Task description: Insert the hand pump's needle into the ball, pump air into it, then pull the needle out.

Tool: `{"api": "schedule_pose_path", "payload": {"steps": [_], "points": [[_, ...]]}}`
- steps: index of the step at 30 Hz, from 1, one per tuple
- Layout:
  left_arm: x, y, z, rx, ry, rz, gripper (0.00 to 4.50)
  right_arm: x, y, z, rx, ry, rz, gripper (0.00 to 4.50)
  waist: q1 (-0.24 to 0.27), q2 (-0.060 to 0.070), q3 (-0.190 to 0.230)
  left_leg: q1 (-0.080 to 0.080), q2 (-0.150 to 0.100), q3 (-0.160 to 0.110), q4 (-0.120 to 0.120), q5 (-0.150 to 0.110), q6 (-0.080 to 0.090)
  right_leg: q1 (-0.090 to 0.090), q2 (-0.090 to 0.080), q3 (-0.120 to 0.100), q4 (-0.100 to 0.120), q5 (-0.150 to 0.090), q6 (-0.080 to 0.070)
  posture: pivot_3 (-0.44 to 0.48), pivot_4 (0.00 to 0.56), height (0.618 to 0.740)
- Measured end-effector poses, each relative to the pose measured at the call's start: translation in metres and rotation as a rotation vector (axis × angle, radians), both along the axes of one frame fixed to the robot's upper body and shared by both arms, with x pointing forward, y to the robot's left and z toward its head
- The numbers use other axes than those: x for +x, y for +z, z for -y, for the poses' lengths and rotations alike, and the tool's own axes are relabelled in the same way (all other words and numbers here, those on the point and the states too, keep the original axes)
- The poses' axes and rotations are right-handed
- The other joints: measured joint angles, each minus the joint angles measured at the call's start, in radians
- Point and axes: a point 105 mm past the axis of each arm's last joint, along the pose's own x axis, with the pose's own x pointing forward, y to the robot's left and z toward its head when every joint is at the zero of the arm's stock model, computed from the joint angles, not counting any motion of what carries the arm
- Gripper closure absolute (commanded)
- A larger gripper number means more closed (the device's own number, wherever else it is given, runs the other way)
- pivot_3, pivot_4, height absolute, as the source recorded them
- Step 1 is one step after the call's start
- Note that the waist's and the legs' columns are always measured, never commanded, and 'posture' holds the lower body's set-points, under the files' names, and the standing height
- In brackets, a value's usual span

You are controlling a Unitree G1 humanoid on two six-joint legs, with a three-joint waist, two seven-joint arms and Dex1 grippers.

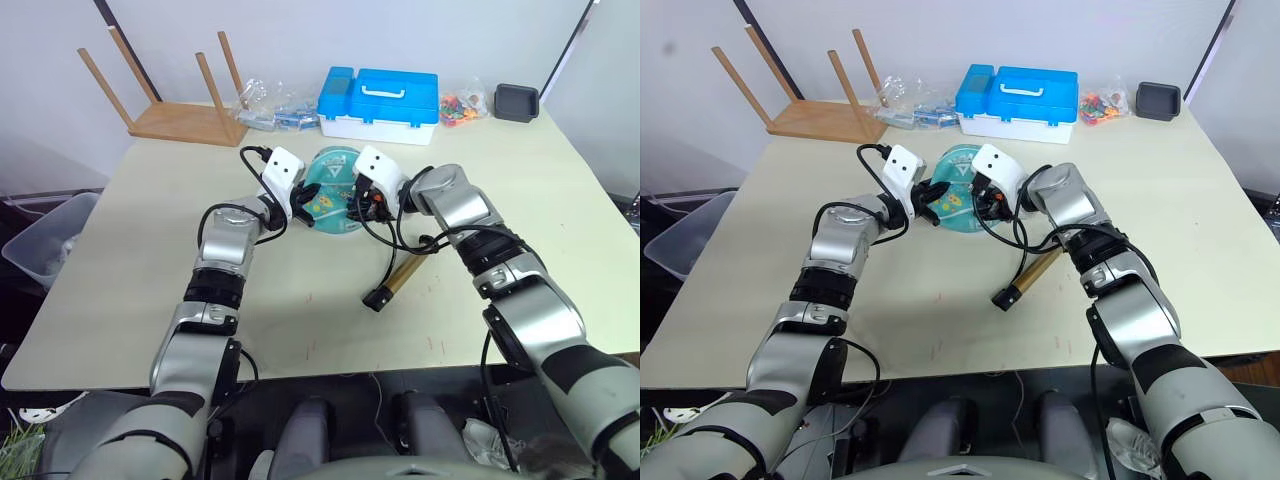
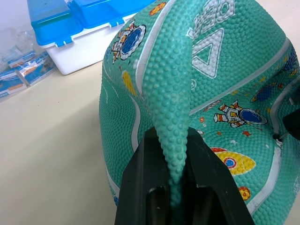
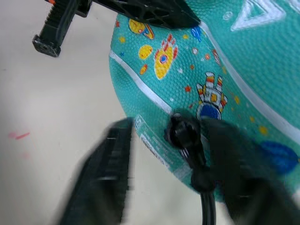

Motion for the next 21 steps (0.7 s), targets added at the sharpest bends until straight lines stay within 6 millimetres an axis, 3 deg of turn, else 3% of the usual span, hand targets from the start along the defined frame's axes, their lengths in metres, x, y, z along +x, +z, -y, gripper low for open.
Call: {"api": "schedule_pose_path", "payload": {"steps": [21], "points": [[-0.002, 0.0, -0.001, 0.004, 0.001, 0.003, 4.5, 0.003, -0.007, 0.001, -0.075, 0.027, 0.057, 2.8, -0.001, 0.0, 0.001, 0.0, 0.0, 0.0, 0.0, 0.0, 0.0, 0.0, 0.0, 0.0, 0.0, 0.0, 0.0, 0.0, 0.15, 0.74]]}}
